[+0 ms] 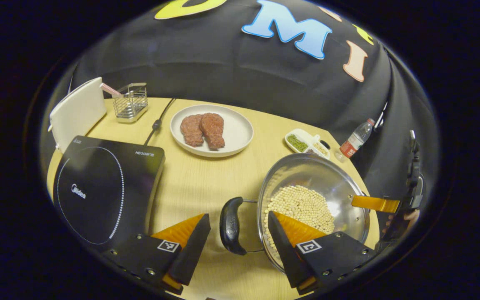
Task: First push the handle of the pot to place it horizontally, then grasp the pot with both hands and set it on the induction cooktop.
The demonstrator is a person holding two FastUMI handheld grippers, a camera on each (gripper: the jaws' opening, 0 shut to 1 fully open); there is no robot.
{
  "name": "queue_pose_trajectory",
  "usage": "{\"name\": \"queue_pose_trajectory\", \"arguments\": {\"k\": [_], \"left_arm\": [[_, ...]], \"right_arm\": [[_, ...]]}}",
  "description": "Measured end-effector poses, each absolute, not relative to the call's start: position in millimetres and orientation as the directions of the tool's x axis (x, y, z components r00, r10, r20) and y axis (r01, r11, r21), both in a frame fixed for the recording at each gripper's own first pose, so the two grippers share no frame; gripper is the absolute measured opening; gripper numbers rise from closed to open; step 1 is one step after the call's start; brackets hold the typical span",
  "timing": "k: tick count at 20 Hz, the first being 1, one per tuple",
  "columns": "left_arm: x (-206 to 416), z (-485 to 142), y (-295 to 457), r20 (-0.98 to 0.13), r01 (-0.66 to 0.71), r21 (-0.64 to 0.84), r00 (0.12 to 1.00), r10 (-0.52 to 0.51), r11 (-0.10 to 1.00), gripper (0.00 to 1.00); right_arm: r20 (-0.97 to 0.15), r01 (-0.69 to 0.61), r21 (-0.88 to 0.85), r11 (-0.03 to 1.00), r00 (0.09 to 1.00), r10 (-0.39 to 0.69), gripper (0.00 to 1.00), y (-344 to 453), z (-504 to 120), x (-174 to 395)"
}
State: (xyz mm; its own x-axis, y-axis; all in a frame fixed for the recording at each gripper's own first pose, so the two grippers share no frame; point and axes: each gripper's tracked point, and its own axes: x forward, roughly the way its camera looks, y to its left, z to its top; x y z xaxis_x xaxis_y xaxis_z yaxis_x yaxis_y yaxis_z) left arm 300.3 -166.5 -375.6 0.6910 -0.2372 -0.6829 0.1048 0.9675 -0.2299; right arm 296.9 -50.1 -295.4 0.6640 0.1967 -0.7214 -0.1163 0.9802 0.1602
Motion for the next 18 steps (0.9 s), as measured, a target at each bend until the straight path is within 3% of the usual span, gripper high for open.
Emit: {"name": "queue_pose_trajectory", "arguments": {"k": [2, 3, 5, 6, 9, 10, 11, 12, 13, 14, 18], "left_arm": [[300.7, -383.9, -166.6, -0.694, 0.096, -0.249, 0.676, -0.247, 0.964, 0.86], [300.3, -386.4, -169.4, -0.698, 0.100, -0.261, 0.667, -0.260, 0.960, 0.86], [300.1, -390.7, -175.2, -0.704, 0.115, -0.279, 0.651, -0.284, 0.954, 0.86], [301.5, -390.8, -176.2, -0.702, 0.119, -0.280, 0.652, -0.287, 0.953, 0.83], [304.8, -392.2, -180.6, -0.692, 0.119, -0.296, 0.658, -0.298, 0.948, 0.60], [304.3, -396.9, -181.5, -0.699, 0.125, -0.292, 0.649, -0.301, 0.948, 0.63], [303.7, -399.1, -182.9, -0.705, 0.126, -0.293, 0.642, -0.303, 0.948, 0.63], [303.0, -400.4, -181.6, -0.707, 0.123, -0.289, 0.641, -0.298, 0.949, 0.63], [305.9, -401.1, -181.9, -0.694, 0.119, -0.308, 0.651, -0.308, 0.944, 0.55], [305.9, -400.5, -183.0, -0.686, 0.113, -0.327, 0.654, -0.318, 0.938, 0.58], [303.4, -401.3, -183.1, -0.685, 0.077, -0.384, 0.644, -0.340, 0.920, 0.50]], "right_arm": [[-0.722, -0.114, 0.166, 0.979, 0.662, 0.200, 0.98, -46.4, -303.1, 296.2], [-0.723, -0.113, 0.168, 0.979, 0.662, 0.200, 0.93, -45.3, -306.3, 296.6], [-0.724, -0.116, 0.168, 0.979, 0.660, 0.202, 0.97, -43.5, -308.2, 297.2], [-0.725, -0.117, 0.175, 0.978, 0.657, 0.208, 0.89, -42.0, -308.6, 297.3], [-0.714, -0.127, 0.175, 0.976, 0.666, 0.215, 0.82, -36.9, -309.6, 298.5], [-0.713, -0.125, 0.165, 0.978, 0.670, 0.205, 0.89, -38.9, -311.4, 300.2], [-0.711, -0.119, 0.156, 0.981, 0.675, 0.195, 0.89, -42.0, -312.1, 301.8], [-0.710, -0.111, 0.157, 0.981, 0.678, 0.190, 0.79, -44.3, -312.9, 303.2], [-0.708, -0.103, 0.159, 0.982, 0.681, 0.186, 0.74, -47.5, -314.0, 303.7], [-0.703, -0.106, 0.166, 0.980, 0.684, 0.193, 0.63, -47.9, -312.7, 303.6], [-0.698, -0.122, 0.167, 0.978, 0.686, 0.205, 0.59, -46.5, -315.1, 304.9]]}}
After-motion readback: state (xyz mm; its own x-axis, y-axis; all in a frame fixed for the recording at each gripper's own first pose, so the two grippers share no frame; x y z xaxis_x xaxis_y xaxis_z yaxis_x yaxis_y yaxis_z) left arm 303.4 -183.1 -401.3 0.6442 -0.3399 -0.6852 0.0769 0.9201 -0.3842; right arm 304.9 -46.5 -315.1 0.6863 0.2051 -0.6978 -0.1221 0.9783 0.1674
